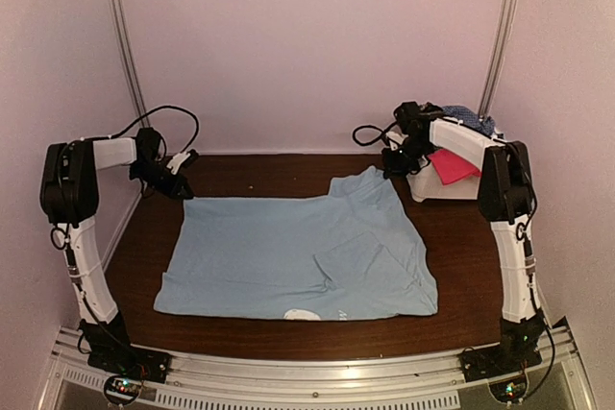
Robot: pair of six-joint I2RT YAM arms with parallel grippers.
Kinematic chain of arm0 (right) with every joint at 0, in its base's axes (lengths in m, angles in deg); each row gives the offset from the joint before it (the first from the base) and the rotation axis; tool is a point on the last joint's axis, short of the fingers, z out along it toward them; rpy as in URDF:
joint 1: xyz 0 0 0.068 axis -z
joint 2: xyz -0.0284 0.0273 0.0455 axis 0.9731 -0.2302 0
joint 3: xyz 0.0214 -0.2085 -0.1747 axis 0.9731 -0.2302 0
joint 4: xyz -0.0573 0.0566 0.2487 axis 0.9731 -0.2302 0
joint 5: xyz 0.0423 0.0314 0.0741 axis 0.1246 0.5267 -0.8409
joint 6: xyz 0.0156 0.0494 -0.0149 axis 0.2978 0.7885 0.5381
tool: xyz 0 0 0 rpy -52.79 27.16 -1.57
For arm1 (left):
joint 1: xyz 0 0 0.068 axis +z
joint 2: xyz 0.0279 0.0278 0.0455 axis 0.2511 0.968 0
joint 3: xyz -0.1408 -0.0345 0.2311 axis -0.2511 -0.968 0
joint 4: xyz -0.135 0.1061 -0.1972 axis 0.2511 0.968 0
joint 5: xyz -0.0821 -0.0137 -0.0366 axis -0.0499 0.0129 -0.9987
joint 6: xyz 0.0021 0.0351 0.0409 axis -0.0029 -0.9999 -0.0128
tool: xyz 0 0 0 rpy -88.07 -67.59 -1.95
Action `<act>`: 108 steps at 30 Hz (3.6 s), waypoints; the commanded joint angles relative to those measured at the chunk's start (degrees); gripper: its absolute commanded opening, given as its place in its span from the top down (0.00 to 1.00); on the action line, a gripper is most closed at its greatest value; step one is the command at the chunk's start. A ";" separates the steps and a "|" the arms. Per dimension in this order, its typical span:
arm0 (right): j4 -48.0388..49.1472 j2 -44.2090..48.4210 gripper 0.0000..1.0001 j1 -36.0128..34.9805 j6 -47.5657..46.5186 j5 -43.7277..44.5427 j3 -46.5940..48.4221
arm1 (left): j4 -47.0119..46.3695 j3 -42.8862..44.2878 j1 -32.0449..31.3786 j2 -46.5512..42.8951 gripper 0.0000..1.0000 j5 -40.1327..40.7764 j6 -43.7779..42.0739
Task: Fold and stack the mixed laundry pile
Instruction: Pick up the 1/3-folded T-shirt from the center of the board, then fold the 1/3-folded T-shirt at the center of the board.
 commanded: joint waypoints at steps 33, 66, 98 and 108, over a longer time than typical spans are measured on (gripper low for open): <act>13.89 34.38 1.00 -6.71 2.57 -0.35 -48.99 | -5.75 -26.10 -4.78 -24.22 1.00 11.70 3.07; 16.20 39.96 1.00 -7.49 3.97 -1.11 -60.48 | -7.30 -30.05 -6.37 -23.59 1.00 16.26 3.46; 16.15 39.26 1.00 -8.59 5.21 -1.35 -63.59 | -4.23 -28.13 -6.33 -19.71 1.00 18.93 0.68; 12.84 39.91 1.00 -9.06 3.57 -4.40 -61.44 | -2.09 -26.98 -6.49 -21.10 1.00 18.05 -0.60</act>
